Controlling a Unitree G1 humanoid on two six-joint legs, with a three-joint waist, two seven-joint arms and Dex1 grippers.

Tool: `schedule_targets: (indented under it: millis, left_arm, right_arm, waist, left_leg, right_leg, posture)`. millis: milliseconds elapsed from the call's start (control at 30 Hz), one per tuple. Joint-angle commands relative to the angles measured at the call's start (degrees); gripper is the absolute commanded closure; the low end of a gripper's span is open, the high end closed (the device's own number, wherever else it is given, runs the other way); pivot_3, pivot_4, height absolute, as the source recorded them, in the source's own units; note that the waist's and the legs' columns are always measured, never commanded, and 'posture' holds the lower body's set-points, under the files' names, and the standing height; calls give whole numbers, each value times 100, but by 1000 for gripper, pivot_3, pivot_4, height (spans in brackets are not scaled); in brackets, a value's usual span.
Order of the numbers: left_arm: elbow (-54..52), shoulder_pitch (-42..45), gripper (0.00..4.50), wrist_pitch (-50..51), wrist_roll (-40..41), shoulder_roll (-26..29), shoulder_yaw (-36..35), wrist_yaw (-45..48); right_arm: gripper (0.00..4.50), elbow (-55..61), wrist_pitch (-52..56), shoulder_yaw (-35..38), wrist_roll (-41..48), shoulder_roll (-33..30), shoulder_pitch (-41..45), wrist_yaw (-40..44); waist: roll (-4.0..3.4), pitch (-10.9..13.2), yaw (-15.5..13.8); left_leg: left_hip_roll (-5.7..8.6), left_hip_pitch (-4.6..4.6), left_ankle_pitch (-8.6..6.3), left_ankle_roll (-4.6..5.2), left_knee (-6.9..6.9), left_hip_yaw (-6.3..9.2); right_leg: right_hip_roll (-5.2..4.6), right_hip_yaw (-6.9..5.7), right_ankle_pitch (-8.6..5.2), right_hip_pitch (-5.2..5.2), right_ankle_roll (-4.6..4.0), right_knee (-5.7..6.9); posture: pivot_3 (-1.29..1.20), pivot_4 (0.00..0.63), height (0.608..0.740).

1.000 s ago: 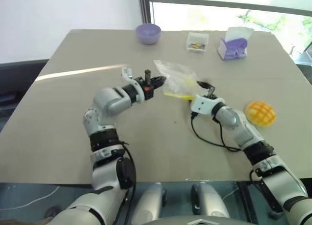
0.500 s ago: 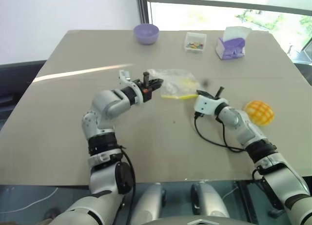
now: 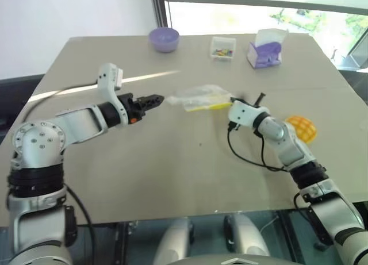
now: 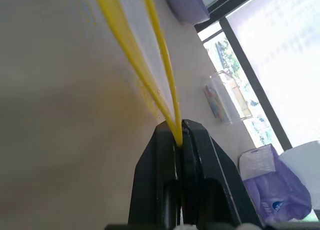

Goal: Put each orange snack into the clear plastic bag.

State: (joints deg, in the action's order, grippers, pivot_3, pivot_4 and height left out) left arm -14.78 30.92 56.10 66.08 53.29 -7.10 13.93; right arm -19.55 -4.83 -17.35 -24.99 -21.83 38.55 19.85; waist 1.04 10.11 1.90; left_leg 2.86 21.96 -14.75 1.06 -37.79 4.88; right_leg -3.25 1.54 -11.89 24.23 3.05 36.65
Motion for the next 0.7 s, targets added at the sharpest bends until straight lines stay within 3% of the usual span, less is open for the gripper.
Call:
schedule_targets:
  millis: [33, 133, 200, 333, 633, 700]
  left_arm:
    - [-971, -235, 2122, -1619, -2144, 458, 1080, 1334]
    - [-1206, -341, 2122, -2377, -3194, 369, 1546, 1631]
    - [-1288, -429, 2122, -2526, -3477, 250, 1652, 1797]
    - [-1236, -437, 314, -2626, -4018, -27, 1732, 1879]
    - [-1083, -343, 314, -2687, -5114, -441, 1971, 2047]
    - [-989, -297, 1141, -2711, -5366, -551, 2062, 2063]
  right_arm:
    - [4500, 461, 270, 3, -55, 28, 234, 195]
    - [4500, 656, 477, -77, -110, 129, 261, 332]
    - [4500, 736, 591, -101, -146, 200, 264, 349]
    - [4500, 817, 714, -164, -215, 316, 251, 339]
    - [4500, 904, 826, -200, -249, 419, 201, 311]
    - [4500, 927, 834, -203, -257, 427, 185, 309]
  waist:
    - [-3, -2, 3]
    - [-2, -2, -7]
    - [-3, -2, 3]
    - [-2, -2, 21]
    - [-2, -2, 32]
    - [-2, -2, 32]
  left_leg:
    - [0, -1, 0, 0, 12, -8]
    - [-6, -6, 1, -1, 44, -15]
    - [-9, 17, 2, -2, 45, -20]
    - [-9, 80, 2, -1, 35, -32]
    - [-9, 86, 2, 0, 35, -43]
    - [-9, 86, 2, 0, 35, -44]
  right_leg:
    - [0, 6, 0, 3, 0, -5]
    - [0, 13, 0, 11, -1, -15]
    - [1, 19, 0, 42, -2, -10]
    - [0, 30, 1, 109, -1, 7]
    - [3, 41, 1, 121, 0, 15]
    - [4, 41, 1, 121, 0, 16]
  posture:
    - [0, 150, 740]
    - [0, 150, 740]
    - [0, 150, 740]
    - [0, 150, 740]
    - [0, 150, 740]
    - [0, 150, 740]
